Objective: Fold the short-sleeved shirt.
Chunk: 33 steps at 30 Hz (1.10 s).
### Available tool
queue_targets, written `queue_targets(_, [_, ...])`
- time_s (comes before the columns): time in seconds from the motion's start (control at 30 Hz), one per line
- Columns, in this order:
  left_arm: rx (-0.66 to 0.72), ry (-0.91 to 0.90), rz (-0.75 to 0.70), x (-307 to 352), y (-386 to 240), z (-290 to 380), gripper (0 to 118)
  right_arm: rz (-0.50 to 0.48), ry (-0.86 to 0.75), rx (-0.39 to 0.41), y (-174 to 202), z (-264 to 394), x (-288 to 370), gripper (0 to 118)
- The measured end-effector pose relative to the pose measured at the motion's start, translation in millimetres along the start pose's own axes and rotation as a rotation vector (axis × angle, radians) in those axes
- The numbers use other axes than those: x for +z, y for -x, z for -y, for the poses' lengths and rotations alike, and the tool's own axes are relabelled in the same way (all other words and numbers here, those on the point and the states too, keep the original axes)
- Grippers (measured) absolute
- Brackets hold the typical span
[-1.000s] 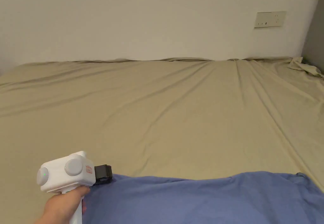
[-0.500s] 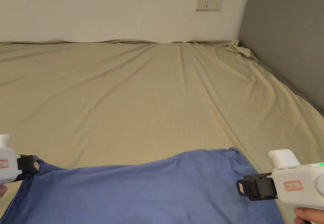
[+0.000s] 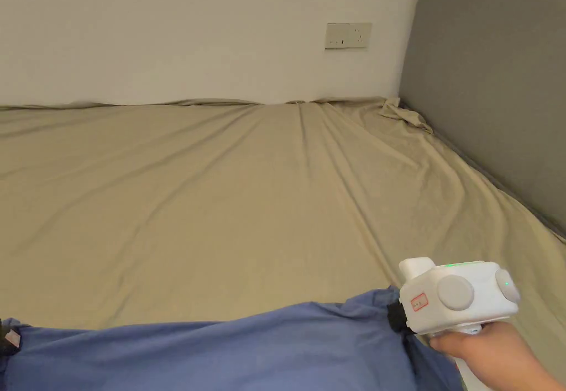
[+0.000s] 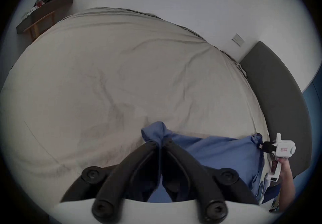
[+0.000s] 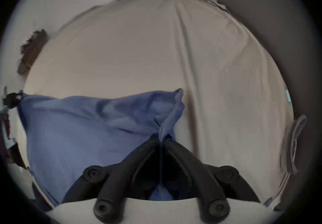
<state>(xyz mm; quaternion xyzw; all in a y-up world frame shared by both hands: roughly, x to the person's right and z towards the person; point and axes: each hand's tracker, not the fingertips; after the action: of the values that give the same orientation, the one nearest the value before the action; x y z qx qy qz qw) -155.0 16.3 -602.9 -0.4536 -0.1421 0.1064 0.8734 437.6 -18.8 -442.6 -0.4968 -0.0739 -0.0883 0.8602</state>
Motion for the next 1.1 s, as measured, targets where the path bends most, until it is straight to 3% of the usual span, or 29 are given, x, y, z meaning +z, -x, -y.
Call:
queue_targets(0.1, [0.087,-0.067,0.060,14,8,0,1,-0.188,-0.187,-0.048,-8,1,49,3])
queue_targets(0.2, [0.176,-0.183,0.183,56,3,-3,1,-0.273,-0.361,-0.040,-3,1,116,3])
queue_targets(0.33, [0.181,-0.382,0.235,130,-15,-28,1,-0.222,-0.523,0.014,1,-14,201,3])
queue_targets(0.43, [0.213,-0.569,0.276,189,-20,-60,1,-0.088,-0.628,0.040,16,-40,259,3])
queue_targets(0.5, [0.204,-0.650,0.260,222,-26,-89,1,-0.060,-0.660,0.061,24,-67,294,3])
queue_targets(0.63, [0.188,-0.662,0.285,261,-48,-142,1,0.023,-0.728,0.149,50,-129,348,3])
queue_targets(0.8, [0.035,-0.645,0.131,260,-57,-208,1,0.140,-0.711,0.245,74,-202,388,3])
queue_targets(0.9, [0.081,-0.654,0.188,262,-53,-235,1,0.161,-0.672,0.245,84,-236,402,3])
queue_targets(1.1, [-0.027,-0.688,0.129,261,-65,-277,1,0.232,-0.603,0.273,96,-279,388,3])
